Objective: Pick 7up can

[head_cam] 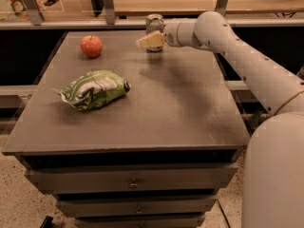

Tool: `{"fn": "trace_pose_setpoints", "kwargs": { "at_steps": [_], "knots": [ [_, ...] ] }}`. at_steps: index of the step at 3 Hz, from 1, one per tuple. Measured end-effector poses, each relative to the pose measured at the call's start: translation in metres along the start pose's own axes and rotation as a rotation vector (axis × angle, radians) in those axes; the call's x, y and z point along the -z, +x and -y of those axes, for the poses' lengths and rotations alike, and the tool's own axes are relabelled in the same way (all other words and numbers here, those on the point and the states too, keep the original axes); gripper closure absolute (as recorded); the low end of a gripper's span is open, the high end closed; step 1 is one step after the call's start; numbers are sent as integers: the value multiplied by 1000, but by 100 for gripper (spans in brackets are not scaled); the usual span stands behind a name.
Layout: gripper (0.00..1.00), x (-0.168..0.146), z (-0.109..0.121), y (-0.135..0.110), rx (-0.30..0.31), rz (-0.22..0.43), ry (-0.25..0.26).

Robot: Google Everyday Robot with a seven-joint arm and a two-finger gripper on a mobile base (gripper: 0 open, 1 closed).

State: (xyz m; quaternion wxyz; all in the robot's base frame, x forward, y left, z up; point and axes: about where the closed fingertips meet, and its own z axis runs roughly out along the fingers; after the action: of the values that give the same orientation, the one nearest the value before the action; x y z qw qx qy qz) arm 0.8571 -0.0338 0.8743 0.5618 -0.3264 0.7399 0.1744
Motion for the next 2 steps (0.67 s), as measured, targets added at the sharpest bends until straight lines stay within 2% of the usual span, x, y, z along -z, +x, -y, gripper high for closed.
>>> {"fn": "trace_pose_setpoints", "kwargs": {
  "at_steps": [1,2],
  "knots": [
    [0,-2,18,5,-29,46,59],
    [0,-4,28,6,-37,67,83]
  ]
}}
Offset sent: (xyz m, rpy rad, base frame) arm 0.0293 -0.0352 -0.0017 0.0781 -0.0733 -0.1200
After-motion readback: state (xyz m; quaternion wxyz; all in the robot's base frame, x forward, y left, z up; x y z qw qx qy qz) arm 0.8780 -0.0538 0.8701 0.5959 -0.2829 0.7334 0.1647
